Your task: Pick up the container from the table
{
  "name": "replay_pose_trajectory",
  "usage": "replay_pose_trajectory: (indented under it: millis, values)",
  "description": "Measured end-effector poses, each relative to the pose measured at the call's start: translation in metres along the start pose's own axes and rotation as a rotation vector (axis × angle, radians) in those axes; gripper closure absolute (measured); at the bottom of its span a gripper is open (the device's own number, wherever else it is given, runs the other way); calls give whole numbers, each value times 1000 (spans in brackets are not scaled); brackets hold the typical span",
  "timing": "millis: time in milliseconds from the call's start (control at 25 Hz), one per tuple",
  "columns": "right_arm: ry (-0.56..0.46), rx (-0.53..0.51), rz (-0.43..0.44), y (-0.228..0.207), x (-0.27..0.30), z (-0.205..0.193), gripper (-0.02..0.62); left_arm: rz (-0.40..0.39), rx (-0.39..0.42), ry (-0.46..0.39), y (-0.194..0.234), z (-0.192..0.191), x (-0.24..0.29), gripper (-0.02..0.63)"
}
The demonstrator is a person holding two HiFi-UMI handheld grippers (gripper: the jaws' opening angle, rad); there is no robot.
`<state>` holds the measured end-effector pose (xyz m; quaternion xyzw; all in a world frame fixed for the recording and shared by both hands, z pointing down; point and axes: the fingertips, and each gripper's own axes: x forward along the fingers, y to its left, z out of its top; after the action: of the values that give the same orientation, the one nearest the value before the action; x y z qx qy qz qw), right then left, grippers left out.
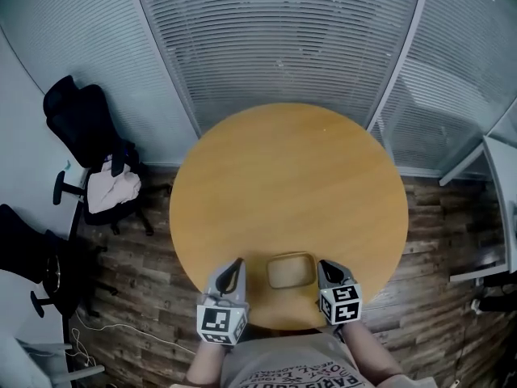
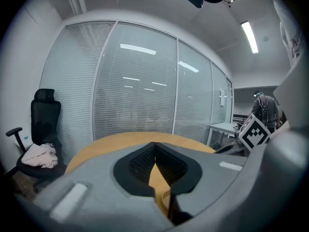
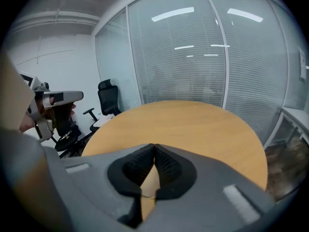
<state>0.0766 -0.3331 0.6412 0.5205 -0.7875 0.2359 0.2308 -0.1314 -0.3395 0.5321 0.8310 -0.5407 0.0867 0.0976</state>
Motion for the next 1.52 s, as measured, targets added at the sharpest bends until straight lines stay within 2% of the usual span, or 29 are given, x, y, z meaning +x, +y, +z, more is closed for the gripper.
replay_pose_trajectory:
  millis: [160, 200, 240, 400, 640, 800, 1040, 1360, 1520]
  values:
    - [136, 47, -5, -15, 30, -35, 583, -21, -11, 23, 2, -13, 16, 598]
    - [171, 60, -5, -18, 37, -44, 534, -25, -16, 28, 2, -16, 20, 598]
    - [205, 74, -6, -21, 44, -52, 515, -28, -17, 34, 3, -19, 24, 598]
    - [308, 112, -8, -28, 65, -77, 494, -32, -25, 57, 8, -28, 35, 598]
    - [427, 128, 19, -26, 83, -103, 494, -33, -26, 110, 14, -43, 44, 598]
    - [472, 162, 17, -24, 87, -110, 494, -34, -38, 132, 16, -50, 43, 598]
    - [533, 173, 24, -21, 92, -120, 561, -32, -34, 142, 18, -55, 44, 598]
    - [534, 210, 45, -20, 95, -119, 574, -35, -23, 141, 18, -51, 45, 598]
    - [508, 243, 40, -23, 94, -109, 580, -38, -10, 117, 18, -37, 45, 598]
